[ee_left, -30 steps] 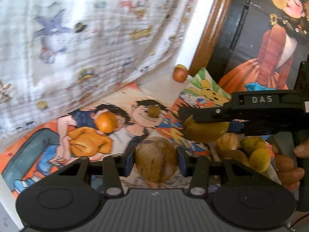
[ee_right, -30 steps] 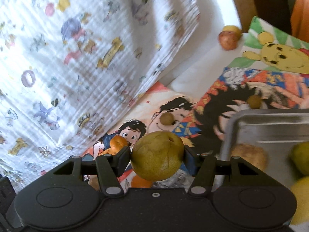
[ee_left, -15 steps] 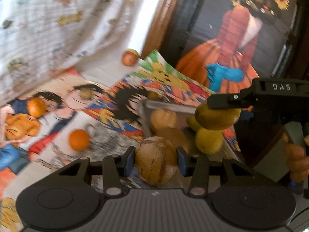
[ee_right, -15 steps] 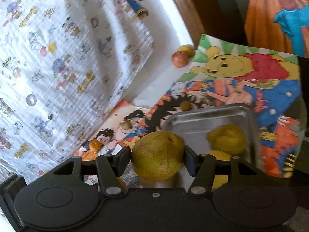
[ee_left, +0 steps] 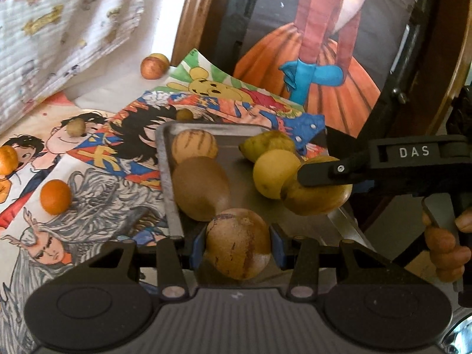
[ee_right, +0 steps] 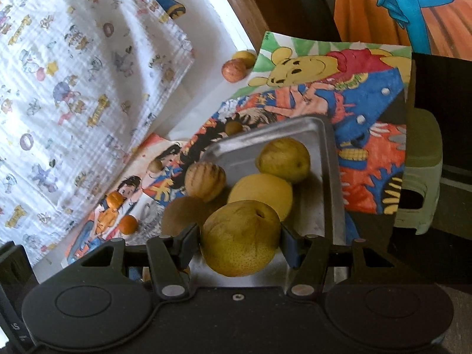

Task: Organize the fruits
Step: 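Carry the brown fruit with the left gripper while the right gripper carries the mango to the tray, then open the left gripper over the tray while the right gripper releases the mango beside it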

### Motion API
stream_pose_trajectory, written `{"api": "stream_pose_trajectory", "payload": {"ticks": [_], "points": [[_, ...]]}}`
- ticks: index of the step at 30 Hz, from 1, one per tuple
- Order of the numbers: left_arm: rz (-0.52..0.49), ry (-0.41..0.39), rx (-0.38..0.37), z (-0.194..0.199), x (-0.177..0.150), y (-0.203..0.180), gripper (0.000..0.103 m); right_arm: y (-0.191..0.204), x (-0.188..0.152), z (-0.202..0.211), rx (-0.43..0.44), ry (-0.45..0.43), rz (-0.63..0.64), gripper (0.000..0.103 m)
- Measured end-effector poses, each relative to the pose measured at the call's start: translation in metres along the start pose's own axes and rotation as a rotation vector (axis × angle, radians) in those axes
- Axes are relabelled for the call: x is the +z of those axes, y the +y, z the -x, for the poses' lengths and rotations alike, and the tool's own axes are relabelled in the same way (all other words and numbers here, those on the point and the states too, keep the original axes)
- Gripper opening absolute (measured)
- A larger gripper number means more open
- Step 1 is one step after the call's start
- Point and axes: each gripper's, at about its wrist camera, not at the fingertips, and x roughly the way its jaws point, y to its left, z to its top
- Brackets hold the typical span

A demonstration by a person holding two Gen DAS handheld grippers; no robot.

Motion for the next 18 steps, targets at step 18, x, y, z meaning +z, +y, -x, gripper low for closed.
{"api": "stream_pose_trajectory", "payload": {"ticks": [18], "points": [[-0.035,0.041,0.028,-0.012,-0.003,-0.006,0.051,-0.012,-0.014,-0.012,-0.023,0.007,0.014,0.059]]}}
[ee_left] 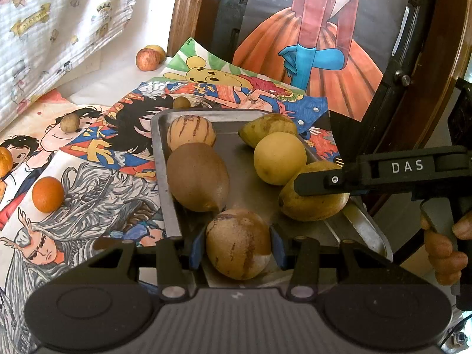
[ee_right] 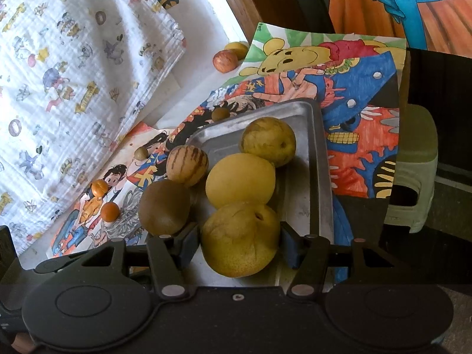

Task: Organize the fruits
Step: 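Open the left gripper over the tray while the right gripper releases the mango beside it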

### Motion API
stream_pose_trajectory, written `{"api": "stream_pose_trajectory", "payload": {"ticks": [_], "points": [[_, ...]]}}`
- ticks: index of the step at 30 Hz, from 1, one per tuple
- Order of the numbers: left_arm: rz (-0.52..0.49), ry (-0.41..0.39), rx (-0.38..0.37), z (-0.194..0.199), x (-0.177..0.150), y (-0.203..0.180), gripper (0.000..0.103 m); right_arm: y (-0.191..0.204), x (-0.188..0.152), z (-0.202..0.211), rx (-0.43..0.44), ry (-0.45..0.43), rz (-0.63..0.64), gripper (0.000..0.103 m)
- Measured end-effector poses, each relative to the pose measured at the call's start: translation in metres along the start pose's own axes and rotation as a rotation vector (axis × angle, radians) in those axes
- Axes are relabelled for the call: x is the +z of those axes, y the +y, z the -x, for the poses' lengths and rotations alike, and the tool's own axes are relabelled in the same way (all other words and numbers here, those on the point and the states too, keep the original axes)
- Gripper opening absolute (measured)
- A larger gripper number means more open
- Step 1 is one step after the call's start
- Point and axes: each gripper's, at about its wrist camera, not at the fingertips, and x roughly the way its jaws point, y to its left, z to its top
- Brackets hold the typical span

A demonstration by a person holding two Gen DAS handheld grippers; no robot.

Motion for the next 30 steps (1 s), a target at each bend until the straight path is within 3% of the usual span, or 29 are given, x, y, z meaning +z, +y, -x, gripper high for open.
{"api": "stream_pose_trajectory", "payload": {"ticks": [6,13,25,30], "points": [[0.0,-0.005,0.006,0.001,0.0,0.0,0.054,-0.001,0.0,0.001,0.005,0.003,-0.02,0.06],[0.008,-0.046,-0.009,0.013,-0.001,0.0,0.075,-0.001,-0.003,0.007,-0.004,0.0,-0.039,0.062],[0.08,-0.135,0.043,0.059,-0.011,0.014,0.1,0.015,-0.008,0.047,-0.025,-0.069,-0.01,0.078],[0.111,-0.148,0.068,0.081,-0.017,0.02,0.102,0.032,-0.019,0.065,-0.048,-0.101,0.041,0.087]]}}
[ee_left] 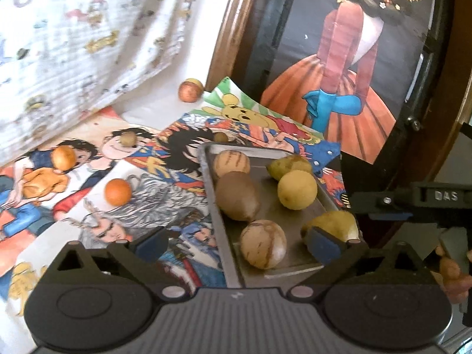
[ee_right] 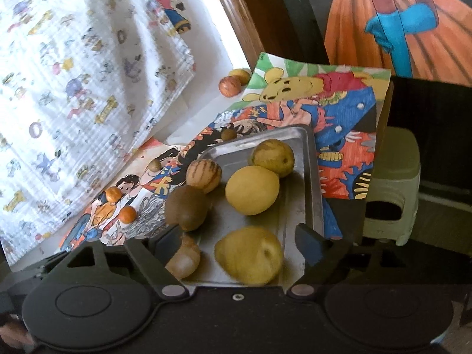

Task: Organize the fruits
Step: 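Open the left gripper over the tray while the right gripper releases the mango beside it, then withdraw both grippers from the tray toward the remaining fruits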

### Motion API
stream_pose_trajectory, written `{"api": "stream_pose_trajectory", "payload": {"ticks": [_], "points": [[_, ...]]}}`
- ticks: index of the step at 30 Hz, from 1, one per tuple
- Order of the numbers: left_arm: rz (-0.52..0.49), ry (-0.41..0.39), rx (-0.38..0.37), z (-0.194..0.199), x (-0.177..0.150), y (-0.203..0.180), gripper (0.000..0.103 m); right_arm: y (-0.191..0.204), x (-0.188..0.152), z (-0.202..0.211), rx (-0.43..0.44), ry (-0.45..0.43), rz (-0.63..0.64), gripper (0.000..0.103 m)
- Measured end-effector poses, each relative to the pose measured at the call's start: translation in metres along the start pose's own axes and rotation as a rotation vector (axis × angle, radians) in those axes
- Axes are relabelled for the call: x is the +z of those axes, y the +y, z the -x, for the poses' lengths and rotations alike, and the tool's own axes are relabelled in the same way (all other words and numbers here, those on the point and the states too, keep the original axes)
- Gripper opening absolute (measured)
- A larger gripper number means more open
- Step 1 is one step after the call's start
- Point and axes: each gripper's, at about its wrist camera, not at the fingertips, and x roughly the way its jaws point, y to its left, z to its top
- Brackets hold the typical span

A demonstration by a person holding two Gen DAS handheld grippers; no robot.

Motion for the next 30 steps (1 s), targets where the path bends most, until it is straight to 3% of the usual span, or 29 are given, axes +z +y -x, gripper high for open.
{"api": "stream_pose_trajectory", "payload": {"ticks": [6,11,22,30], "points": [[-0.028,0.018,0.035,0.02,-0.01,0.003,0.102,0.019,-0.016,0.025,-0.019,-0.022,0.058,0.1],[-0.059,0.037,0.056,0.036,-0.021,0.004,0.102,0.031,-0.033,0.037,-0.034,0.009,0.082,0.102],[-0.025,0.071,0.1,0.058,-0.037,0.025,0.102,0.051,-0.076,0.044,-0.059,0.12,0.106,0.102],[-0.015,0.099,0.172,0.071,-0.047,0.05,0.102,0.082,-0.094,0.032,-0.014,0.242,0.161,0.102]]}}
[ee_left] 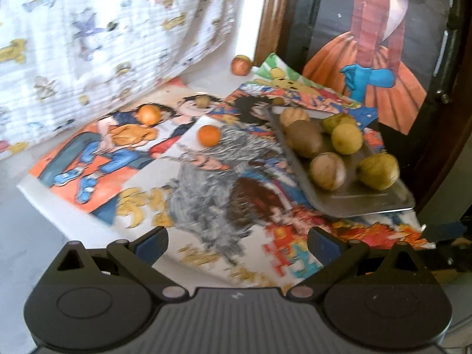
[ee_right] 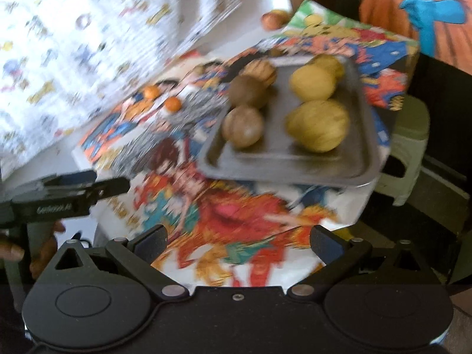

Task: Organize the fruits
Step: 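Withdraw both grippers from the tray toward the remaining fruits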

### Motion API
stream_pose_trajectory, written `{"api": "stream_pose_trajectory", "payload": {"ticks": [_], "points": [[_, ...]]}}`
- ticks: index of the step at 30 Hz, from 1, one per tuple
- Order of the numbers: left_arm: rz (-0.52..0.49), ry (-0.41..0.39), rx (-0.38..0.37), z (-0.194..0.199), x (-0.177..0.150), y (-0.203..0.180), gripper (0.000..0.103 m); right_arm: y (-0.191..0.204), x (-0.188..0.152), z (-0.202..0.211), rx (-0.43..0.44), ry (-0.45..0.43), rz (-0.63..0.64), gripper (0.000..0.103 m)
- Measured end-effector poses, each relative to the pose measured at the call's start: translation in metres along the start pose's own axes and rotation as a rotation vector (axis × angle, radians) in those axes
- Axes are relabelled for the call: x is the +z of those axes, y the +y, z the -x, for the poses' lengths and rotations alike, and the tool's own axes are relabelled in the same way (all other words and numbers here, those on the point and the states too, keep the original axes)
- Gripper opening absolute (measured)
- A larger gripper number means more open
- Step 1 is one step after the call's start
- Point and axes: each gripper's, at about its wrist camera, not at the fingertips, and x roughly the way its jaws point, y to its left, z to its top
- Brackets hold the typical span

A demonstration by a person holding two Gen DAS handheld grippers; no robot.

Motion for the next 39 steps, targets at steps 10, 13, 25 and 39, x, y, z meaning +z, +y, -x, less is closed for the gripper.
{"api": "stream_pose_trajectory", "payload": {"ticks": [10,13,25,39], "points": [[0.079,0.01,0.086,0.012,0.0,0.052,0.102,0.053,0.014,-0.019,0.048,0.061,0.152,0.102],[0.109,0.003,0.094,0.015,0.001,0.064,0.102,0.066,0.021,-0.028,0.059,0.076,0.185,0.102],[0.299,-0.008,0.12,0.009,0.001,0.105,0.103,0.102,0.037,-0.056,0.119,0.099,0.249,0.102],[0.307,-0.032,0.121,-0.005,0.028,0.117,0.103,0.091,0.078,-0.063,0.111,0.042,0.202,0.102]]}}
